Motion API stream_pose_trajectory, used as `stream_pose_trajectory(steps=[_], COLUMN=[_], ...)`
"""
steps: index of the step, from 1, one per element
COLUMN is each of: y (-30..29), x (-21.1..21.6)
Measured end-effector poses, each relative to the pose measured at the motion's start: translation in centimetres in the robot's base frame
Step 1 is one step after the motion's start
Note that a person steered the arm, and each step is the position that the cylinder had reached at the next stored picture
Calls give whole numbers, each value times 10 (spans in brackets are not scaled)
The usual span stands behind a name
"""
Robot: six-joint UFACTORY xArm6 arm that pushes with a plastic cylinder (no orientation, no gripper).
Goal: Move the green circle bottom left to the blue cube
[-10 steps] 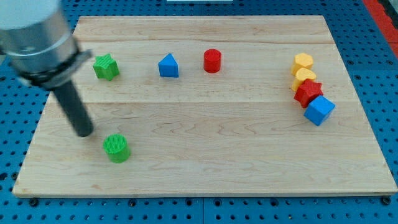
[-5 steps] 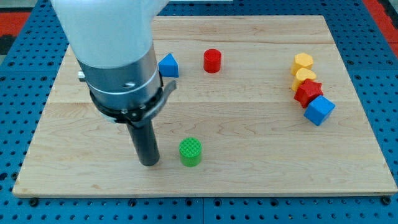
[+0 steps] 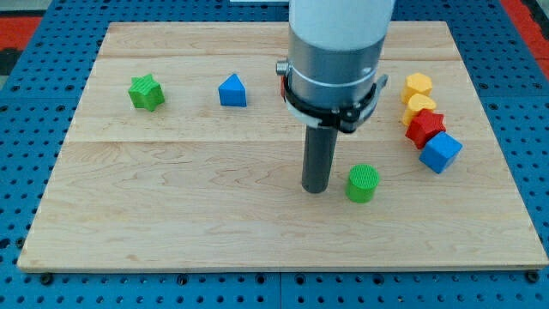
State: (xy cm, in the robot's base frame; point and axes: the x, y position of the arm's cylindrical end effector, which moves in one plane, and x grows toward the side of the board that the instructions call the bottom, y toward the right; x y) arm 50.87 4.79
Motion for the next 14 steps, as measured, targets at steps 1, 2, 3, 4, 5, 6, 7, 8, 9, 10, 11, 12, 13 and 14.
stream_pose_trajectory(steps=[1, 2, 3, 4, 5, 6, 7, 8, 9, 10, 11, 12, 13, 14], y=[47, 90, 65, 59, 103, 131, 132, 161, 176, 173, 171, 167, 166, 141], x=[-6, -6, 9, 34, 31, 28, 48, 58, 51, 47, 45, 40, 40, 57])
